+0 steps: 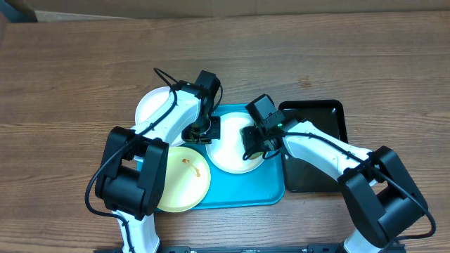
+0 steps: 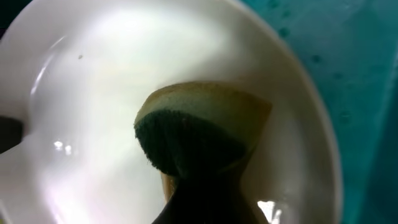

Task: Clean dirty plates on tray and stack at the side
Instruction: 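Scrub the held white plate with the sponge in the right gripper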

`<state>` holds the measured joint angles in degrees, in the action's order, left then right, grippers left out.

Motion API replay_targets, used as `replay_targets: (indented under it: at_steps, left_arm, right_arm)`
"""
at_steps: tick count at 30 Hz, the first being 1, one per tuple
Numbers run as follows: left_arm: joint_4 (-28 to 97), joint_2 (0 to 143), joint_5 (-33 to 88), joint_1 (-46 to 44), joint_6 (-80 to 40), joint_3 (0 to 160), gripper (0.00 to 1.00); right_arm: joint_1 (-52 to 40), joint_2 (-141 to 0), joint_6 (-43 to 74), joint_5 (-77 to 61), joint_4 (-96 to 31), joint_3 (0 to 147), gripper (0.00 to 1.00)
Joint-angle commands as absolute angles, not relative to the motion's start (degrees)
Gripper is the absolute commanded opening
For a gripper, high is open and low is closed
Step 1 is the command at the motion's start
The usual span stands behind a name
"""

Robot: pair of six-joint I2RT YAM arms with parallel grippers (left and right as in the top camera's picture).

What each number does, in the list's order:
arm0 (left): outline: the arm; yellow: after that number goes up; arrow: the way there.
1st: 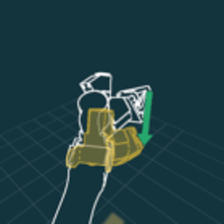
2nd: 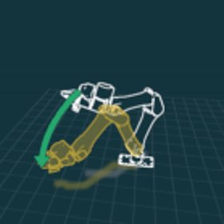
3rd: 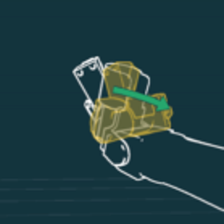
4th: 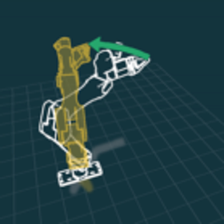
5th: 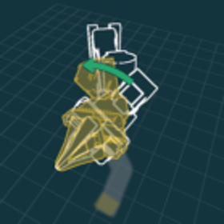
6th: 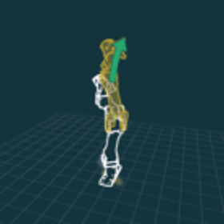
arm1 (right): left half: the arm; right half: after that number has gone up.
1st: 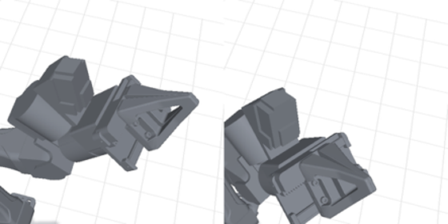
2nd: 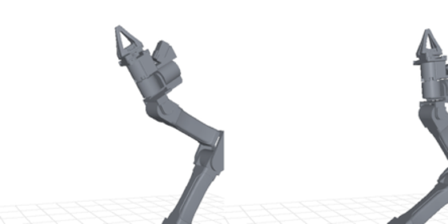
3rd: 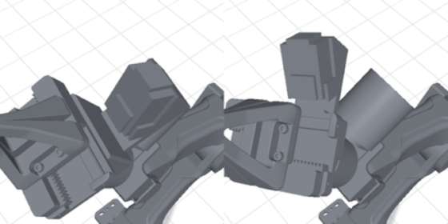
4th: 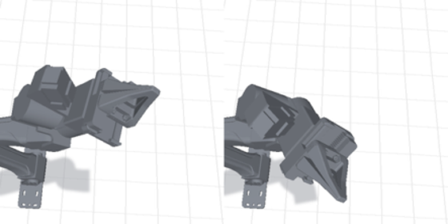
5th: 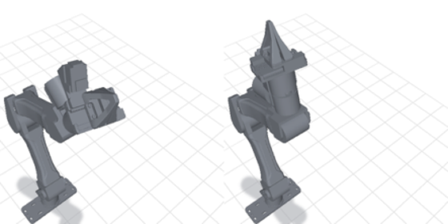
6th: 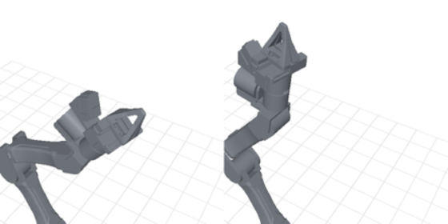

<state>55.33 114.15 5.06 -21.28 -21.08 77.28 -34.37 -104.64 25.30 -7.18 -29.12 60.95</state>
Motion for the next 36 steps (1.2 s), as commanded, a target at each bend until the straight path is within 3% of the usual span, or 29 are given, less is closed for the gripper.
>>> replay_targets:
  at_steps: [1, 7, 13, 24, 30, 36]
  left_arm:
    - [55.24, 115.04, 3.01, -21.04, -22.55, 77.52, 0.04]
    - [55.29, 115.04, 3.01, -21.04, -22.52, 77.52, 0.04]
    - [55.2, 115.04, 3.01, -21.04, -22.55, 77.52, 0.04]
    - [54.87, 115.04, 3.01, -21.02, -22.55, 77.52, 0.04]
    - [54.85, 115.04, 3.01, -21.04, -22.55, 77.52, 0.04]
    - [54.92, 115.04, 3.01, -21.04, -22.55, 77.52, 0.04]
  right_arm:
    - [-34.76, -106.65, 25.76, -14.15, -28.51, 59.72, 0.04]
    - [-28.36, -105.97, 20.29, -30.41, -33.19, 68.47, 0.04]
    - [-21.32, -105.1, 17.32, -37.69, -37.04, 73.12, 0.04]
    - [-23.77, -105.27, 13.47, -22.57, -40.07, 70.0, 0.04]
    - [-26.52, -105.84, 13.96, -18.15, -34.11, 64.77, 0.04]
    - [-27.0, -105.89, 21.65, -15.53, -28.36, 59.75, 0.04]
